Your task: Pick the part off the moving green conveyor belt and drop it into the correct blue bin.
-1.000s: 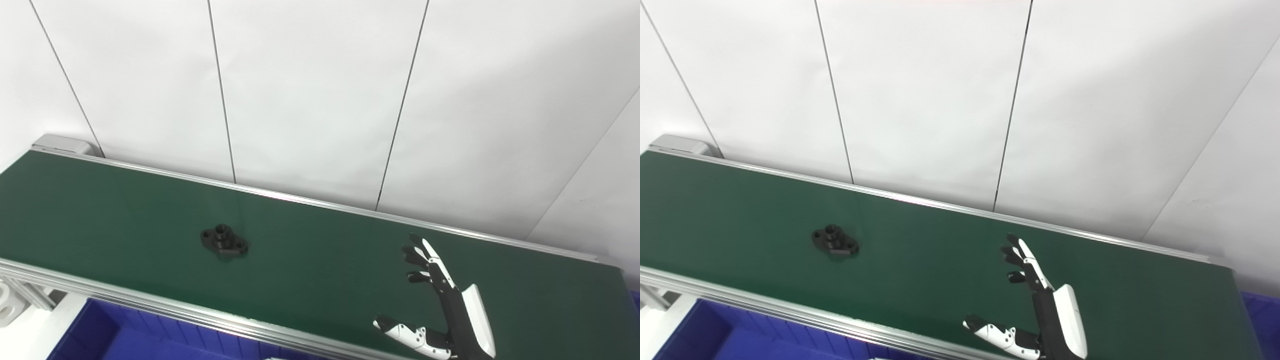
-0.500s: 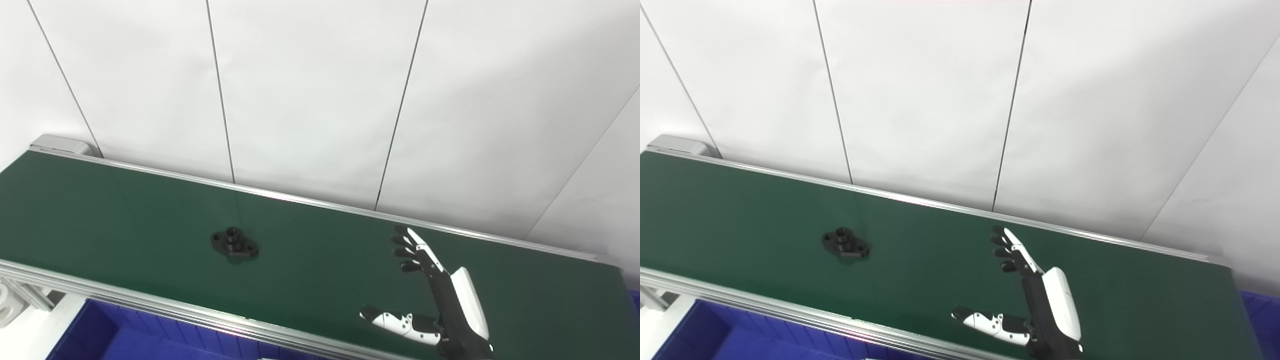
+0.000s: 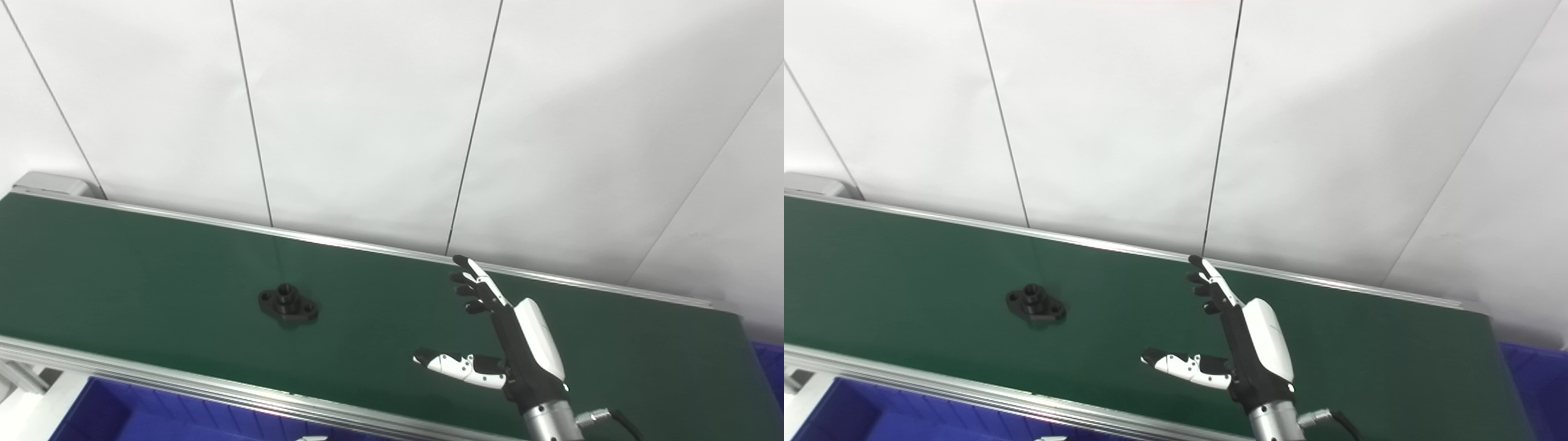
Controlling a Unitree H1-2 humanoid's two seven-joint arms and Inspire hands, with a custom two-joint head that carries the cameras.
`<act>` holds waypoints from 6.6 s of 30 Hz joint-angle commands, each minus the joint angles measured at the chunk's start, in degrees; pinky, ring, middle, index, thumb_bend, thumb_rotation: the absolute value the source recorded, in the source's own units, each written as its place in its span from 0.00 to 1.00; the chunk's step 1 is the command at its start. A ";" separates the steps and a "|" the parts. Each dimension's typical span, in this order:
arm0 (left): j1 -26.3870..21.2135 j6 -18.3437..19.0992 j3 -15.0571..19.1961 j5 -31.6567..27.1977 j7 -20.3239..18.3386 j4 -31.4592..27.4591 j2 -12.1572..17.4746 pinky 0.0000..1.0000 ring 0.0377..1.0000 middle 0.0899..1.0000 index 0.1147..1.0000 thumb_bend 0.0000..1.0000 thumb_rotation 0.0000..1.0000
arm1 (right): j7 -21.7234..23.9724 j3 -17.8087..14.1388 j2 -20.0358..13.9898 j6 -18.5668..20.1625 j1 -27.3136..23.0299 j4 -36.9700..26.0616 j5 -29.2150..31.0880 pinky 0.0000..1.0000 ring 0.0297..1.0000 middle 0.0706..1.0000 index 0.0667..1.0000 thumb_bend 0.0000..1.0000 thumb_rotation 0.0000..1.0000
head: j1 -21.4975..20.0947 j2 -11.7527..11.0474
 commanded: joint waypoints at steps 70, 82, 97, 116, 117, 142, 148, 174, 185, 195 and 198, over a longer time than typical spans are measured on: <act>-4.82 -1.57 -11.23 2.79 13.99 -3.17 3.66 0.70 0.74 0.77 0.75 0.77 0.74 | 11.30 16.81 -1.85 9.08 -35.02 37.60 -11.26 0.79 0.87 0.90 0.92 0.84 0.50 | -0.34 6.52; -4.31 -1.57 -11.20 2.45 13.78 -3.83 3.61 0.72 0.75 0.77 0.76 0.75 0.75 | 11.01 21.46 -2.75 7.78 -34.27 42.45 -12.65 0.78 0.86 0.88 0.90 0.86 0.47 | 0.29 7.47; -3.80 -1.57 -11.27 3.08 14.83 -4.67 3.35 0.73 0.76 0.77 0.77 0.75 0.74 | 10.73 25.81 -3.31 5.59 -31.25 42.36 -14.31 0.76 0.83 0.87 0.90 0.83 0.49 | 0.61 8.95; -3.02 -1.57 -10.66 3.03 13.72 -5.65 3.88 0.76 0.78 0.79 0.78 0.76 0.78 | 10.34 27.49 -5.55 1.75 -25.56 38.29 -11.70 0.48 0.56 0.62 0.73 0.78 0.19 | 0.63 10.28; -2.98 -1.57 -10.54 2.87 13.57 -5.69 3.83 0.76 0.78 0.79 0.78 0.76 0.77 | 10.02 27.44 -5.64 1.01 -25.34 38.20 -11.32 0.45 0.52 0.53 0.68 0.68 0.09 | 0.62 10.34; -2.67 -1.57 -9.40 2.90 13.00 -5.94 2.99 0.75 0.78 0.79 0.78 0.76 0.77 | 4.29 27.99 -7.04 -4.11 -23.23 37.60 -13.05 0.37 0.40 0.46 0.48 0.52 0.00 | 1.17 10.46; -2.81 -1.57 -9.39 3.06 13.27 -5.66 2.79 0.74 0.77 0.78 0.78 0.75 0.76 | 4.45 26.62 -7.48 -4.34 -23.37 34.30 -12.04 0.38 0.39 0.47 0.49 0.52 0.00 | 1.19 10.35; -2.66 -1.57 -9.99 4.46 14.12 -7.16 3.97 0.72 0.76 0.78 0.78 0.73 0.78 | 15.64 12.28 -8.97 4.30 -11.80 -3.12 -12.03 0.34 0.36 0.42 0.52 0.51 0.00 | 0.72 12.33; -0.94 -1.57 -7.50 5.56 14.71 -8.98 4.42 0.75 0.76 0.77 0.77 0.76 0.83 | 13.78 11.37 -10.22 2.38 5.31 -11.90 -11.74 0.31 0.35 0.43 0.53 0.51 0.00 | -0.81 15.38; 1.62 -1.57 -0.42 -1.45 4.89 -12.58 3.73 0.75 0.77 0.78 0.78 0.72 0.74 | 9.31 10.99 -8.84 1.96 20.12 -11.74 -11.76 0.33 0.36 0.45 0.52 0.51 0.00 | -1.25 17.52; 2.87 -1.57 2.59 -2.19 1.73 -13.05 3.07 0.75 0.77 0.78 0.77 0.74 0.75 | 6.93 11.21 -9.23 0.59 23.11 -10.46 -11.92 0.34 0.36 0.46 0.52 0.51 0.00 | -1.77 18.36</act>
